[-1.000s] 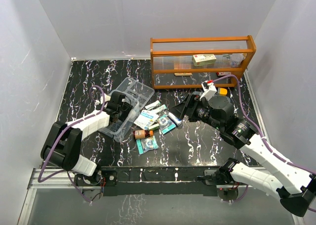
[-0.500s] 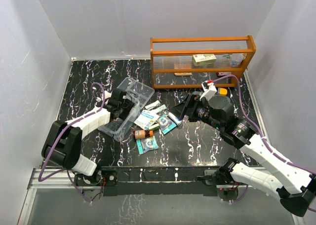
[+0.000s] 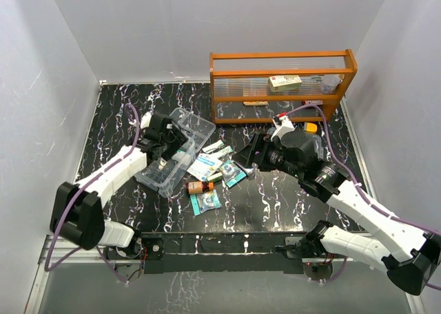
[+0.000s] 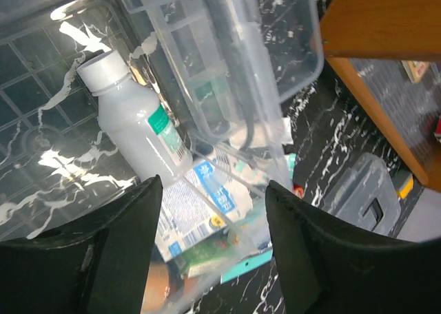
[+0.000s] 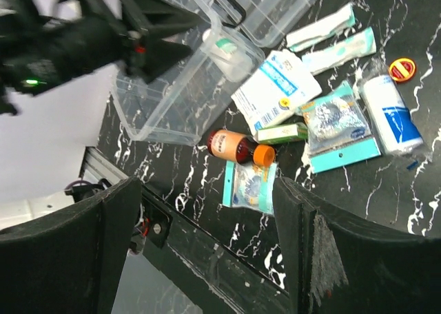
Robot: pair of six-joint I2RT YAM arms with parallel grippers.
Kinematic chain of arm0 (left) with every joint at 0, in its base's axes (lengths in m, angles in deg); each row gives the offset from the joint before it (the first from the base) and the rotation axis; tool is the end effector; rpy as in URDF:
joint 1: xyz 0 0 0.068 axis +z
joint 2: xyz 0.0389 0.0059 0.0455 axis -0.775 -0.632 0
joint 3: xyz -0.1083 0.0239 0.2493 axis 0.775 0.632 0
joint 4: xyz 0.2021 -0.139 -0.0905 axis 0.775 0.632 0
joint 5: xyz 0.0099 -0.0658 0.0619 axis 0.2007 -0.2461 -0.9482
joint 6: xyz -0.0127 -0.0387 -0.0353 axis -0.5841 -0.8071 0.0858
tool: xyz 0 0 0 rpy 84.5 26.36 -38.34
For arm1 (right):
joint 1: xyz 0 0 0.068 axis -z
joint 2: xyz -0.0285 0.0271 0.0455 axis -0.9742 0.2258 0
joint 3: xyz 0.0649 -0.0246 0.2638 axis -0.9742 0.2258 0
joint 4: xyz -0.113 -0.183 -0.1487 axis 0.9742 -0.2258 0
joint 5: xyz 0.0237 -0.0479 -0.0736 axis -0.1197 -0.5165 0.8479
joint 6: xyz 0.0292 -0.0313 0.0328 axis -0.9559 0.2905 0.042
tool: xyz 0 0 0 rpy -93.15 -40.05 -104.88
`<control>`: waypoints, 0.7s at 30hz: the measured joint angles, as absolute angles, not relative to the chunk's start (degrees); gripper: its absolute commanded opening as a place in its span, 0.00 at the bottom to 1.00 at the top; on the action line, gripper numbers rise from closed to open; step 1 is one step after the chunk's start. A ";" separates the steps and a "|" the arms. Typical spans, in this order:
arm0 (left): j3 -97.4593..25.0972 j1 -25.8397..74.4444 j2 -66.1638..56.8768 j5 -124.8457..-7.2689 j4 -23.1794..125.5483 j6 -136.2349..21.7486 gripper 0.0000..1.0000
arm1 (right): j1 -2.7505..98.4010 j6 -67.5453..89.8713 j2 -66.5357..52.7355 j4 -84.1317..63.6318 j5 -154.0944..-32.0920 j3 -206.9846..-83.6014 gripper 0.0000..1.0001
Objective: Organize the medicine kit
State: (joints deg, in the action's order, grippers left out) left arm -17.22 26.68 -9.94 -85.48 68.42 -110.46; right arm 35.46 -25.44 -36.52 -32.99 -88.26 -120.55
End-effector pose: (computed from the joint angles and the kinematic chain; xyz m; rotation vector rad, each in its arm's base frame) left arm 0.2789 -0.1175 0.2404 -0.9164 2.1809 -0.5612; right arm 0.1497 0.1347 0.3331 0.0017 2.1315 0.9745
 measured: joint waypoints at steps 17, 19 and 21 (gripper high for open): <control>-27.06 26.68 14.12 -66.88 78.15 -71.49 0.99 | 35.46 -32.37 -32.41 -33.38 -87.87 -115.02 0.76; -27.50 26.68 15.89 -60.69 77.80 -67.36 0.99 | 35.46 -33.18 -31.93 -33.31 -87.50 -114.50 0.75; -27.50 26.55 16.79 -54.35 77.41 -64.49 0.99 | 35.46 -33.72 -31.43 -32.29 -87.50 -114.06 0.75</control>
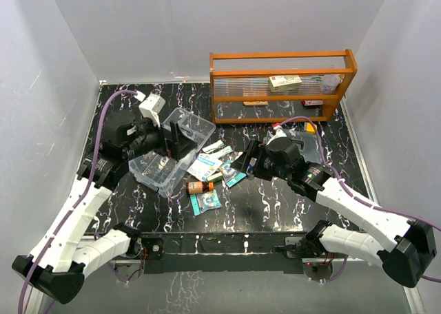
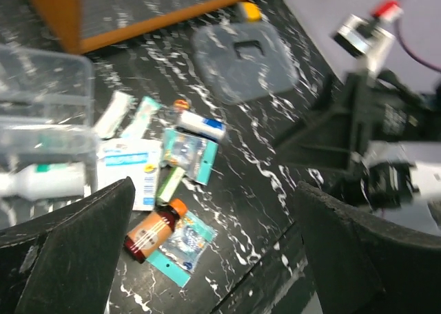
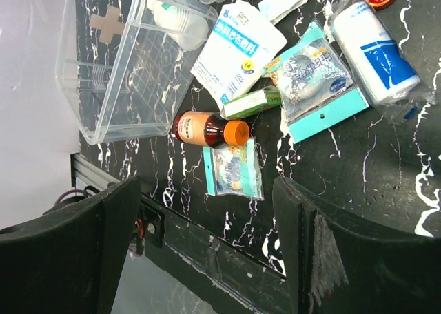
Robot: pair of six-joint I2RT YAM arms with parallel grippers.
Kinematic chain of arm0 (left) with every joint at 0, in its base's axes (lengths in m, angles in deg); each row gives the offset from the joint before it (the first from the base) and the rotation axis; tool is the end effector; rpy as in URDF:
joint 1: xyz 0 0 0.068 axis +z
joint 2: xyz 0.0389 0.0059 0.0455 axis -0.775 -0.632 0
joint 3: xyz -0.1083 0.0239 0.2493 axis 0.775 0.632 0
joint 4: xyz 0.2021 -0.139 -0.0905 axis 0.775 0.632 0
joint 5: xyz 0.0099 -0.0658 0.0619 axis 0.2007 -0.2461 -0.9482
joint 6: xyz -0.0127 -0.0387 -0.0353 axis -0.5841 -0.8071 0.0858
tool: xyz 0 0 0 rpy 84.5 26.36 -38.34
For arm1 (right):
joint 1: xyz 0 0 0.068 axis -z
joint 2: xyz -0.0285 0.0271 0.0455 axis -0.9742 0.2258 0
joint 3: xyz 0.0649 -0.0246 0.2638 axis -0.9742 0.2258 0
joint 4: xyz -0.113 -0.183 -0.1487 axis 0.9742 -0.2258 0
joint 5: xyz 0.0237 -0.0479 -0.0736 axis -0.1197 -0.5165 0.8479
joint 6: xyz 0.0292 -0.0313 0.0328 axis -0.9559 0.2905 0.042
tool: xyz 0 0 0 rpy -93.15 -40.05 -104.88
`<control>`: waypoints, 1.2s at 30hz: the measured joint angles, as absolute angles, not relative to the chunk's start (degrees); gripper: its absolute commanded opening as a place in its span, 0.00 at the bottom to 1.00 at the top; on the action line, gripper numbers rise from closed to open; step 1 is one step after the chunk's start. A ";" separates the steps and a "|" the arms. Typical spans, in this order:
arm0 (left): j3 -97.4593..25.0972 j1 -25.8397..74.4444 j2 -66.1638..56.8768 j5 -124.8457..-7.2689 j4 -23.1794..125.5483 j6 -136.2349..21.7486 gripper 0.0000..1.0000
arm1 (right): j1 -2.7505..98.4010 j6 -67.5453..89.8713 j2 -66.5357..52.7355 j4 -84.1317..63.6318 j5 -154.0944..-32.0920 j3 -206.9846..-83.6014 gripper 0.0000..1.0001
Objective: Organize the medicine kit
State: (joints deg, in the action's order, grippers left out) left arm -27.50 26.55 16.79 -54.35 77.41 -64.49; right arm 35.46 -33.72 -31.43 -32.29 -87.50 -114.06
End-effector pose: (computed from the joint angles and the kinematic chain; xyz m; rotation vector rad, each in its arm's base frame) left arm 0.1777 -0.0935 0.3997 0.3438 1.8624 -0.8396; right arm 0.1615 0.1445 0.2783 0.1865 2.3364 0.9193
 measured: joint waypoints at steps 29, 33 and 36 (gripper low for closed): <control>-24.54 6.42 -9.94 -65.59 85.73 -43.60 0.78 | 35.50 -55.34 -40.87 -33.01 -78.84 -98.85 0.73; -24.68 6.42 -15.85 -66.42 86.50 -43.14 0.76 | 35.50 -55.78 -41.37 -33.66 -78.25 -98.85 0.73; -24.68 6.42 -17.83 -67.49 87.29 -42.64 0.75 | 35.50 -55.87 -41.81 -33.97 -78.01 -98.85 0.73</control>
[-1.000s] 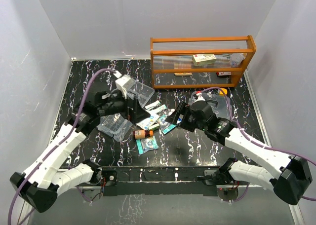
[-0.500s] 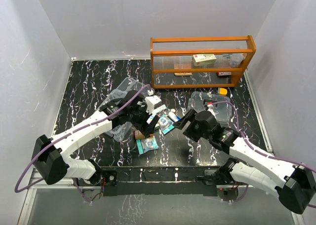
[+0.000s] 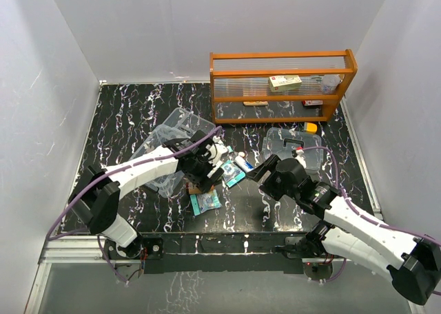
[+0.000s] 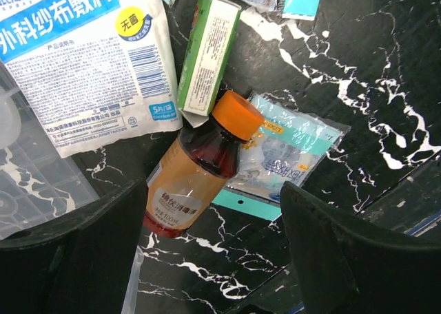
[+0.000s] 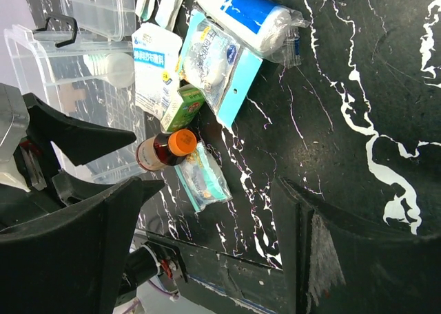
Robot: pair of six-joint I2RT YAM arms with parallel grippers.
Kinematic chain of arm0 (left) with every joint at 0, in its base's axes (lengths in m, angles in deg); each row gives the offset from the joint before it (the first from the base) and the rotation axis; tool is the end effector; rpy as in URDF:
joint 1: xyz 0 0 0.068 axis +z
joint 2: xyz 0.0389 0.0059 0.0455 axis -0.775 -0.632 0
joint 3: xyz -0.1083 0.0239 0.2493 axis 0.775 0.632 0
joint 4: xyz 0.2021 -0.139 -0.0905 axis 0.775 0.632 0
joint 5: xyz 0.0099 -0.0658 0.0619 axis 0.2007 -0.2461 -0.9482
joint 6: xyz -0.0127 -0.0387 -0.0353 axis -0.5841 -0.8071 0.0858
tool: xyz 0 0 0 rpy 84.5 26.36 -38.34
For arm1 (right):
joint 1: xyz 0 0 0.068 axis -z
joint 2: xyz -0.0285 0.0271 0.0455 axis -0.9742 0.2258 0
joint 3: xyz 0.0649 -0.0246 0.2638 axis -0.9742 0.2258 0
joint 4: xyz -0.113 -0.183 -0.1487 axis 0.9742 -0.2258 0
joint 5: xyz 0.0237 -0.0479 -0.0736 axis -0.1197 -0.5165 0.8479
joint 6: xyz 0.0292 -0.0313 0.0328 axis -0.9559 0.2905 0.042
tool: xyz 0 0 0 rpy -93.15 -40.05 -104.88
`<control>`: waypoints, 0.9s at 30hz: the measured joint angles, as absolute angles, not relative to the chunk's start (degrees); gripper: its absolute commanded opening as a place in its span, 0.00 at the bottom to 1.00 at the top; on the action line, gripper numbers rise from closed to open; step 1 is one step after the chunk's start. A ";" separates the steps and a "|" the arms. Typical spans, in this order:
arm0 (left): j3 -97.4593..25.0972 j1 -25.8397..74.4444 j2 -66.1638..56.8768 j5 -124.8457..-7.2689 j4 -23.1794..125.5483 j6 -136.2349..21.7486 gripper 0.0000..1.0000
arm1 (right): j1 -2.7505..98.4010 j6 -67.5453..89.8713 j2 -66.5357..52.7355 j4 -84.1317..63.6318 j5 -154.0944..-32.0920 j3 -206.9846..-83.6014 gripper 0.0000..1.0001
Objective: Organize the medicine kit
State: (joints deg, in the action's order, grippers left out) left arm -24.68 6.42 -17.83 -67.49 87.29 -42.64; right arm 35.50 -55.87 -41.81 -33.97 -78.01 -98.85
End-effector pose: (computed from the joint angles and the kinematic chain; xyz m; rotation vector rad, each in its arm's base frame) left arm 0.2183 -0.2197 0.2193 1.1215 2.4544 -0.3887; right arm 0.1314 0.1099 0.2176 0.7525 2.3323 0.8515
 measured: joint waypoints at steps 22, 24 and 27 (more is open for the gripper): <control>-26.29 6.42 -25.59 -68.52 89.71 -35.55 0.46 | 35.50 -55.82 -42.40 -34.91 -77.73 -98.78 0.71; -26.29 6.42 -25.59 -68.82 89.73 -35.23 0.40 | 35.50 -55.80 -42.40 -34.89 -77.73 -98.78 0.70; -26.29 6.42 -25.59 -69.30 89.76 -34.75 0.31 | 35.50 -55.71 -42.42 -34.89 -77.73 -98.78 0.70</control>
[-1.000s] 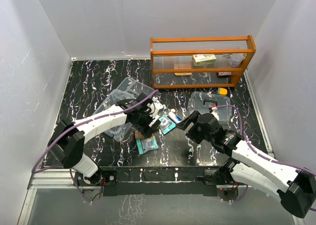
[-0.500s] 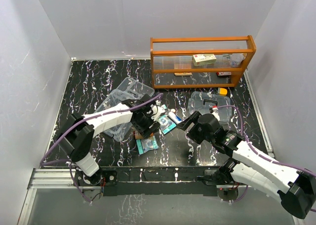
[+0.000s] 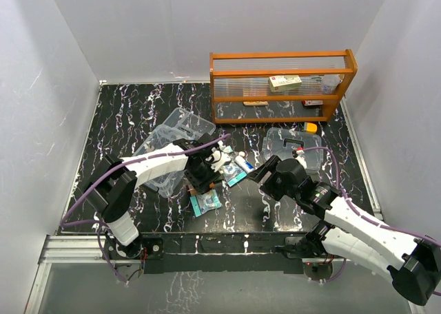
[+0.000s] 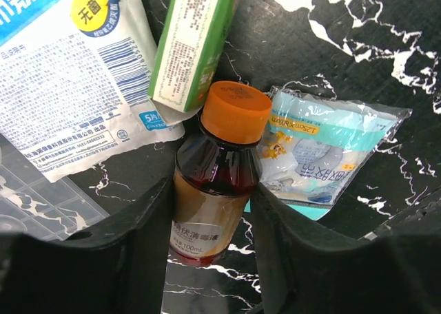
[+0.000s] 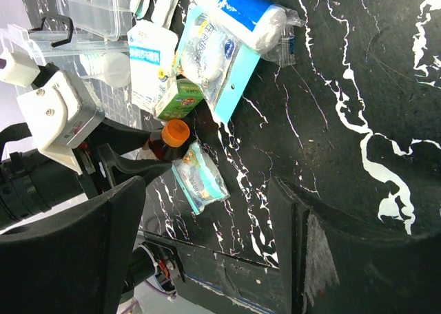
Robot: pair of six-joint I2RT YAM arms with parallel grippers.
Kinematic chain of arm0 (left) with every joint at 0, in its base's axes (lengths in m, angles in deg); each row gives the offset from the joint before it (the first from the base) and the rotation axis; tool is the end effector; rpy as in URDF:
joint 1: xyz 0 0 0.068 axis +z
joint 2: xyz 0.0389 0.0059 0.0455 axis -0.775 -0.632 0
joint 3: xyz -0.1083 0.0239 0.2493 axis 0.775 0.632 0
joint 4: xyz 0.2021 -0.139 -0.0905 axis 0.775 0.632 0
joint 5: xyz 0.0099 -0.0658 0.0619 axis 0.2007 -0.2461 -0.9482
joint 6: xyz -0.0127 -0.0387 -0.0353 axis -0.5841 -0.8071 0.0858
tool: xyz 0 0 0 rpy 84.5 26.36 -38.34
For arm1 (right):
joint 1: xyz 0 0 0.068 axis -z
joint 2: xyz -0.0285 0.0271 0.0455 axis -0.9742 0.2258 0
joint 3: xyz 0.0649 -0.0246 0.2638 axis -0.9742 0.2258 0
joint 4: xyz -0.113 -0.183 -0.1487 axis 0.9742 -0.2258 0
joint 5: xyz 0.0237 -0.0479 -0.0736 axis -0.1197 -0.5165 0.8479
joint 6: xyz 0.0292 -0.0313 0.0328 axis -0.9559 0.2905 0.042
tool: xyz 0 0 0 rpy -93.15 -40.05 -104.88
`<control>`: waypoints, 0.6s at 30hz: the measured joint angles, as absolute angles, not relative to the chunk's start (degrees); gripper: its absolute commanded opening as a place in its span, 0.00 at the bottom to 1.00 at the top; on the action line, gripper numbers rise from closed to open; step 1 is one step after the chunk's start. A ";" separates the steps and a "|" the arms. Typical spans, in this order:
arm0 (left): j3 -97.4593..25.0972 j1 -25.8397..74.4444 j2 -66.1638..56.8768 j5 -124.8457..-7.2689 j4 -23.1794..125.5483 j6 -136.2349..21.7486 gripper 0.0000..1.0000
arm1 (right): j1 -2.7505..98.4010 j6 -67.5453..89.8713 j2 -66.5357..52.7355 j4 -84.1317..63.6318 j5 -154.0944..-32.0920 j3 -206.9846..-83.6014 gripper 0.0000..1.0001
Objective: Organize the medicine kit
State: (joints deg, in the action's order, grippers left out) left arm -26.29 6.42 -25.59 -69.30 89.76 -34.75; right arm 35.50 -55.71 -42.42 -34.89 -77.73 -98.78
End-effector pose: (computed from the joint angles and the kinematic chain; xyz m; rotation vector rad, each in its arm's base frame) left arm 0.2281 -0.2277 0.1851 1.3321 2.4971 -0.2583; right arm 0.1297 0.1082 0.2175 0.7519 2.3350 0.8398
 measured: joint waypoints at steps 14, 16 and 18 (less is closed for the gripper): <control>-28.13 6.36 -17.20 -64.49 91.05 -36.67 0.30 | 35.61 -50.62 -42.92 -30.95 -79.96 -98.46 0.70; -27.71 6.36 -13.35 -63.07 88.86 -39.18 0.30 | 35.72 -47.65 -42.99 -28.40 -81.64 -98.46 0.70; -26.64 6.36 -9.68 -61.87 85.06 -43.36 0.30 | 35.76 -44.37 -43.49 -25.03 -83.71 -98.46 0.71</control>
